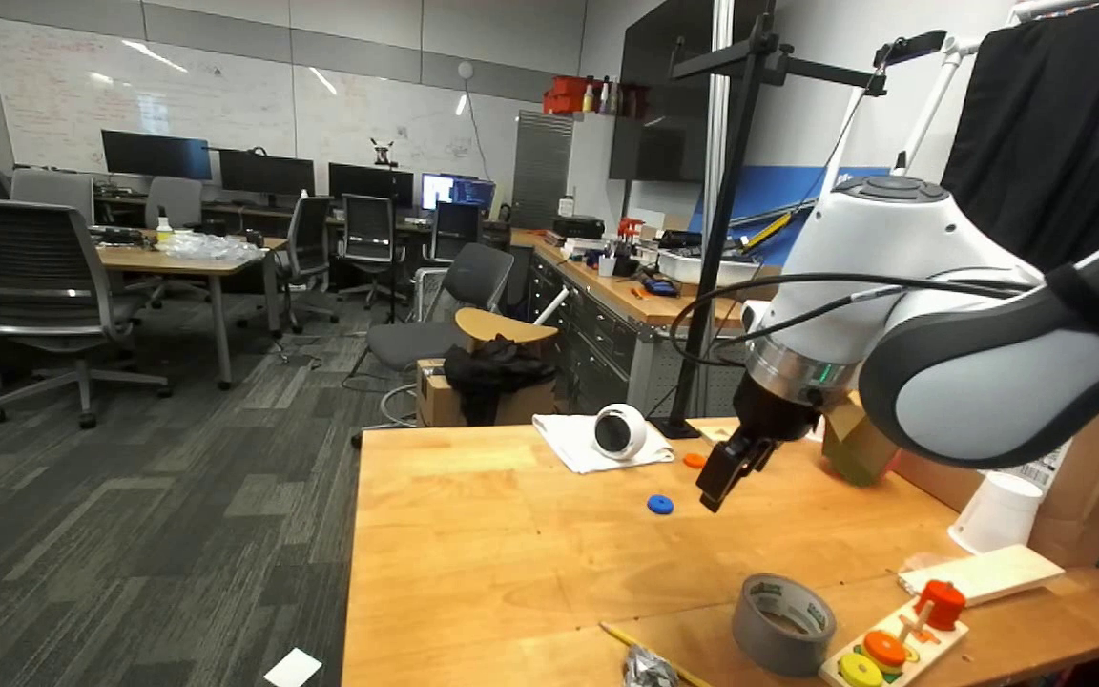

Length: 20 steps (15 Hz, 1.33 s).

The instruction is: Move the red ball to the right

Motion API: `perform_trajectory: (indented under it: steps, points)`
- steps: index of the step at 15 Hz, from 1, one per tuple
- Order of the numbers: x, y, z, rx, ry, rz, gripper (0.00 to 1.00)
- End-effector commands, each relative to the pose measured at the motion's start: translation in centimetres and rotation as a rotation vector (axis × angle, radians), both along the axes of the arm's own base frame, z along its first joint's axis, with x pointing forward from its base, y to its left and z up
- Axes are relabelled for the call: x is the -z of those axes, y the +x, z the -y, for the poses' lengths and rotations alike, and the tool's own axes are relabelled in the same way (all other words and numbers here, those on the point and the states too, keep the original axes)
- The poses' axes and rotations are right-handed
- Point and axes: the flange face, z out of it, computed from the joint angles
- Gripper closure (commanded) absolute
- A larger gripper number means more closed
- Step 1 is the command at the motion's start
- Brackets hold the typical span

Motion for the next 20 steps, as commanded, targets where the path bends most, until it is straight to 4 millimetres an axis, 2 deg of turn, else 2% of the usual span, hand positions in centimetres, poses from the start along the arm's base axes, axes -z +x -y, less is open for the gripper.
perform_trajectory:
  steps: [1, 5, 7, 15, 20]
  points:
    - [1.7, 1.2, -0.4, -0.004, 0.067, -0.027, 0.00]
    - [3.5, 2.0, 0.3, 0.023, 0.107, -0.079, 0.00]
    - [4.0, 2.6, 1.3, 0.046, 0.106, -0.096, 0.00]
    - [3.4, 7.2, 9.3, 0.149, -0.033, -0.080, 0.00]
    - [4.7, 9.0, 14.0, 0.228, -0.120, -0.134, 0.00]
